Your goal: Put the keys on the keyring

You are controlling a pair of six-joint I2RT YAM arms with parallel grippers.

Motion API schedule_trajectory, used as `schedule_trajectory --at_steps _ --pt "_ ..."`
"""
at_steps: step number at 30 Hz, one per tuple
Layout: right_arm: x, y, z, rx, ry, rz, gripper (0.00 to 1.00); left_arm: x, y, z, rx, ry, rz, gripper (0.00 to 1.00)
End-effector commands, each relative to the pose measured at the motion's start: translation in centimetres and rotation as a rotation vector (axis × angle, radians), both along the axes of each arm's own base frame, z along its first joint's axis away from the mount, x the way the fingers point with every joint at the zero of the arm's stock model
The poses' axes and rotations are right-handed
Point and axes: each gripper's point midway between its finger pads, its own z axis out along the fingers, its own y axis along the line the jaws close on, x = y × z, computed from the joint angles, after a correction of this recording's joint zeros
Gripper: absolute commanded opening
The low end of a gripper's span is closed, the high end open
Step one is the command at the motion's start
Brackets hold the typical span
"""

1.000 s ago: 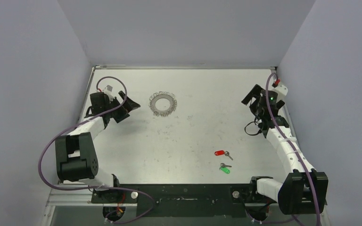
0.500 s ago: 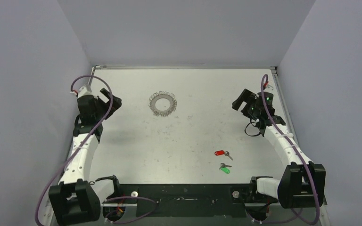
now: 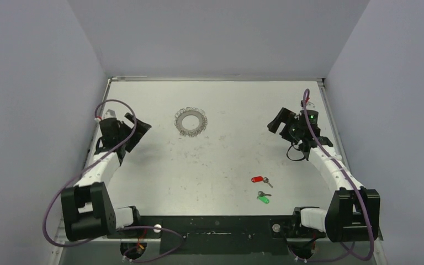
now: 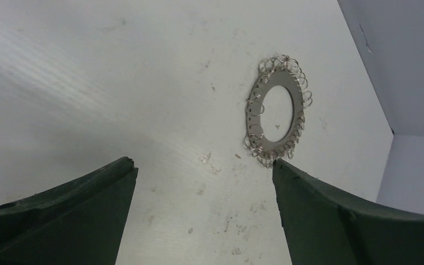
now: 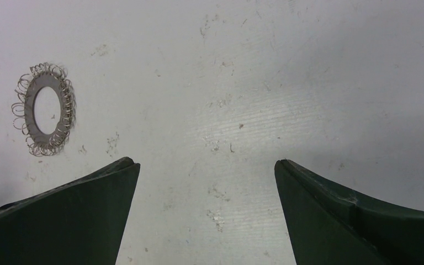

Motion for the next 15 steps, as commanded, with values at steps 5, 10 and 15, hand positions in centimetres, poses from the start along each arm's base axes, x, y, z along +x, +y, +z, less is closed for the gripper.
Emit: schedule_trajectory --at_steps 5,10,15 --pt "-1.2 1.8 -2.0 0.06 0.053 0.056 1.0 7.8 -11.4 4.3 0.001 -0.029 -0.462 0.78" --pt "-1.7 1.9 -1.9 0.061 0.061 0.063 1.0 9.7 -15.2 2.9 0.33 0.104 -0.612 0.72" --pt "-2.1 2.2 -2.2 0.062 0.078 0.078 1.0 10.8 -19.1 0.4 0.497 0.199 -0.727 0.67"
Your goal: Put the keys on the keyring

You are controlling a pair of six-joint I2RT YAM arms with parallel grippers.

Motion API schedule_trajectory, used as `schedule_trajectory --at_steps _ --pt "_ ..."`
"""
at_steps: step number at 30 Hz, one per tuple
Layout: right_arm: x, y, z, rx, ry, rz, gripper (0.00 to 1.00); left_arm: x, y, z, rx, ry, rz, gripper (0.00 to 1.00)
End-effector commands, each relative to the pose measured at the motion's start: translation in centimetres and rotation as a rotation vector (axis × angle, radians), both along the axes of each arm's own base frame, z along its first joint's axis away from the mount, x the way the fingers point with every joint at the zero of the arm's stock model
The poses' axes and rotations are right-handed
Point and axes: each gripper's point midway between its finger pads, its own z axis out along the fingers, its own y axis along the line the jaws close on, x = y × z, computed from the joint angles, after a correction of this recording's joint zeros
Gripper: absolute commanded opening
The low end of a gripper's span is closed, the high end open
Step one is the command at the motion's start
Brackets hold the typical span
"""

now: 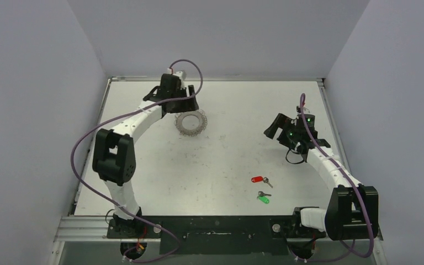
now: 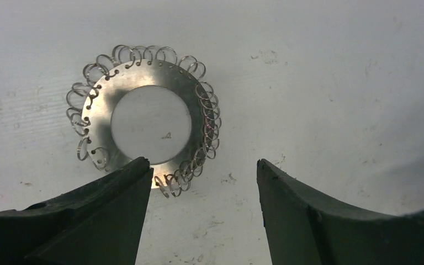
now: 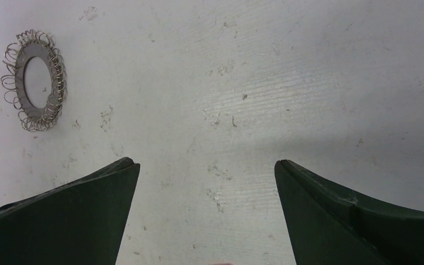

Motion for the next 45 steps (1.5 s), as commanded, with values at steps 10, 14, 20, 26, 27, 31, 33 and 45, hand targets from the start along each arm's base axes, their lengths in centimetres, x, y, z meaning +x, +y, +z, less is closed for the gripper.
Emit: schedule_trajectory --at_steps 10,14,20,26,27,31,33,45 --pt "-1.4 1.1 0.1 0.013 0.021 0.045 1.0 -0.8 -4.9 -9.1 0.348 0.179 -0.204 0.65" --pt "-1.5 1.3 -0.1 0.013 0.027 0.051 1.0 -1.3 -4.6 -10.5 0.379 0.196 -0.201 0.65" --pt "-1.3 1.4 0.1 0.014 0.027 0.056 1.0 -0.5 -3.9 -9.8 0.404 0.131 -0.166 0.67" --pt "-1.3 1.5 0.1 0.015 0.031 0.061 1.0 0.2 -4.4 -9.3 0.384 0.085 -0.166 0.69" --pt "-1.3 1.6 0.0 0.015 0.033 0.064 1.0 0.2 -4.7 -9.6 0.375 0.089 -0.176 0.69" --pt "-1.5 1.6 -0.1 0.007 0.047 0.075 1.0 -0.4 -5.4 -11.3 0.346 0.143 -0.21 0.7" --pt "-1.6 1.6 -0.1 0.003 0.051 0.08 1.0 -1.2 -5.6 -11.9 0.325 0.165 -0.217 0.69" --pt "-2.2 2.4 -0.1 0.011 0.08 0.127 1.0 -10.0 -6.4 -13.4 0.223 0.283 -0.261 0.63"
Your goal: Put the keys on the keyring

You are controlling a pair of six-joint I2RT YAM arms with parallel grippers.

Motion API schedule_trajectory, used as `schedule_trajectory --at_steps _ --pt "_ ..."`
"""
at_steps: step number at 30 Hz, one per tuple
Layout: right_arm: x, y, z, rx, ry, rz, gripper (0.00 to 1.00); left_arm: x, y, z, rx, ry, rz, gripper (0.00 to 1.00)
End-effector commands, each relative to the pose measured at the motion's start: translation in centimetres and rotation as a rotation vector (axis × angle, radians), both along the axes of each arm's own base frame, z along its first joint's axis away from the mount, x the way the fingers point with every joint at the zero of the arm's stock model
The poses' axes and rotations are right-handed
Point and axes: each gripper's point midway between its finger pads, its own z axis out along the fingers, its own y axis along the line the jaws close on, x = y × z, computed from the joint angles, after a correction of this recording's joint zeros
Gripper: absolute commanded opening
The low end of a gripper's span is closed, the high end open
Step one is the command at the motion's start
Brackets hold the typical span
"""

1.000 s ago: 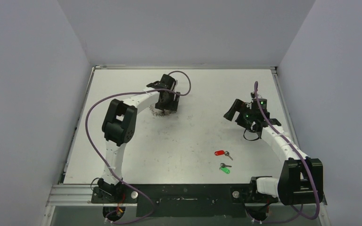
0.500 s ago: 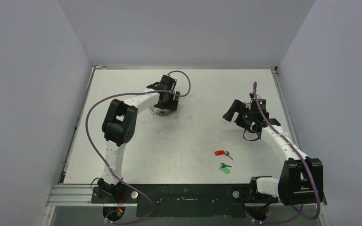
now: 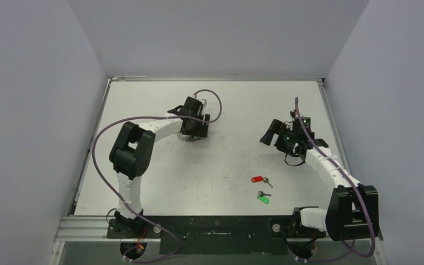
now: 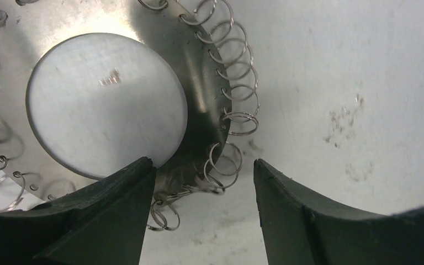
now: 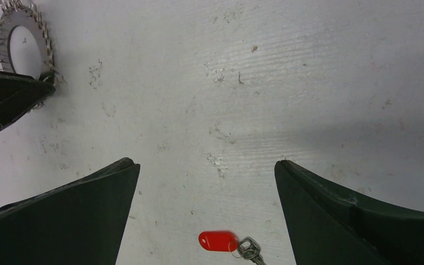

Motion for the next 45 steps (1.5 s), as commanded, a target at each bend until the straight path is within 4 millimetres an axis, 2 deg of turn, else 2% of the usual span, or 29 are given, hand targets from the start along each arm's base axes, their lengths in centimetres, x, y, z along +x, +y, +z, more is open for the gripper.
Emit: schedule_trajectory --at_steps 1,5,8,13,19,21,23,26,29,32,36,38,41,45 --pt "0.5 0.7 1.5 0.003 -0.028 0.044 1.0 -6.0 -1.0 -0.7 -0.056 0.12 -0.022 0.63" --pt "-0.1 0.8 1.7 0.006 -0.022 0.057 1.0 -9.7 -1.2 0.2 -0.066 0.131 -0.028 0.62" --pt "-0.4 1.0 2.2 0.012 -0.028 0.061 1.0 -11.6 -1.1 1.6 -0.08 0.113 -0.019 0.62" --pt "-0.9 1.2 2.1 0.017 -0.03 0.061 1.0 -12.2 -0.2 6.0 -0.101 0.023 0.0 0.63" --pt "-1.7 1.3 1.7 0.019 -0.015 0.067 1.0 -12.9 2.3 10.9 -0.108 -0.092 0.062 0.7" --pt "-1.8 1.2 1.6 0.019 -0.007 0.064 1.0 -13.1 3.1 12.3 -0.113 -0.136 0.081 0.75" --pt "-1.8 1.4 1.6 0.025 -0.004 0.065 1.0 -13.1 4.0 13.5 -0.115 -0.183 0.101 0.85" --pt "-1.5 1.7 1.5 0.031 -0.006 0.071 1.0 -12.8 4.8 14.2 -0.12 -0.231 0.105 0.91" --pt "-1.2 1.9 1.1 0.036 0.002 0.068 1.0 -12.3 5.0 13.8 -0.108 -0.229 0.098 0.91" --pt "-1.0 2.4 0.8 0.047 0.01 0.072 1.0 -11.5 4.3 12.5 -0.091 -0.193 0.073 0.91" --pt "-0.9 2.8 0.4 0.035 0.015 0.095 1.0 -9.5 2.1 10.3 -0.079 -0.15 0.024 0.89" --pt "-1.0 2.7 0.1 0.024 0.025 0.102 1.0 -8.5 0.9 8.2 -0.071 -0.109 0.003 0.88" --pt "-1.3 2.7 -0.4 0.017 0.047 0.11 1.0 -6.9 -1.0 6.5 -0.081 -0.081 -0.026 0.87" --pt "-2.0 2.9 -0.7 0.016 0.063 0.122 1.0 -5.9 -2.6 3.7 -0.088 -0.037 -0.056 0.86"
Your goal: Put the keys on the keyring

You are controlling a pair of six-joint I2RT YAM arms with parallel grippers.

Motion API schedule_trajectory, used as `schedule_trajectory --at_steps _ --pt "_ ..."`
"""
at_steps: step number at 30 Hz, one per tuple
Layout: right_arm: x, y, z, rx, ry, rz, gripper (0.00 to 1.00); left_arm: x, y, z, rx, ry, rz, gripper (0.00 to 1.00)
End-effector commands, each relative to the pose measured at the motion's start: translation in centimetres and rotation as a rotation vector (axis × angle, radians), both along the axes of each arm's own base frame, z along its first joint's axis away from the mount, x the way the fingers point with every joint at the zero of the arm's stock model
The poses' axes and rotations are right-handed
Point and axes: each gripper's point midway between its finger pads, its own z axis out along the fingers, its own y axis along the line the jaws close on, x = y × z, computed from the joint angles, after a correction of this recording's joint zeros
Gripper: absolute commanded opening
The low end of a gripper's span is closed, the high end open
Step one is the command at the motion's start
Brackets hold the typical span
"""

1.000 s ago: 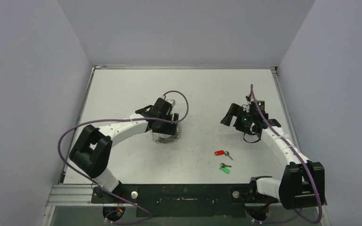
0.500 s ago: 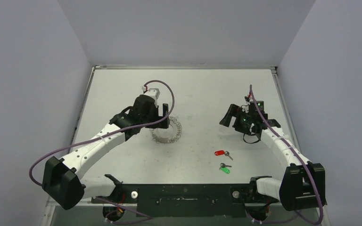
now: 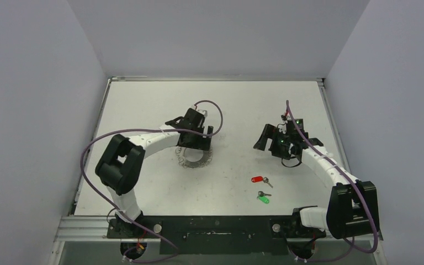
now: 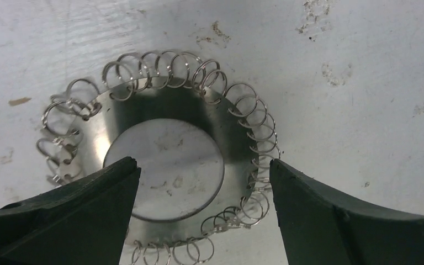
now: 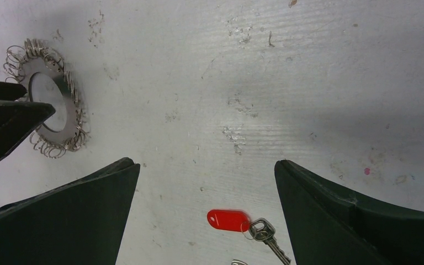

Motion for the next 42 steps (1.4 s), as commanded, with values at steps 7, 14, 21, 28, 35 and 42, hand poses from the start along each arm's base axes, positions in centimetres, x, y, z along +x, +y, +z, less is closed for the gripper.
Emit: schedule_trajectory --at_steps 7,14,21,28,35,42 --pt "-0.4 -0.3 0.6 -0.037 -0.017 0.025 1.0 0.3 -4.6 -2.1 -0.137 0.03 -0.107 0.8" --pt "0.4 -0.7 1.3 -0.08 -0.009 0.026 1.0 -4.9 -4.3 -3.9 -0.169 0.128 -0.122 0.72" --pt "0.7 -0.9 1.1 -0.094 -0.001 0.019 1.0 -9.8 -3.9 -3.5 -0.129 0.143 -0.166 0.67" --pt "0.7 -0.5 0.8 -0.082 -0.005 0.027 1.0 -12.1 -4.2 -0.7 -0.142 0.09 -0.232 0.64" --pt "0.7 1.3 1.6 -0.031 -0.041 0.072 1.0 -10.5 -3.6 3.7 -0.214 -0.062 -0.177 0.69" --pt "0.4 5.3 0.9 0.006 -0.056 0.163 1.0 -7.3 -0.7 6.4 -0.421 -0.067 -0.014 0.7"
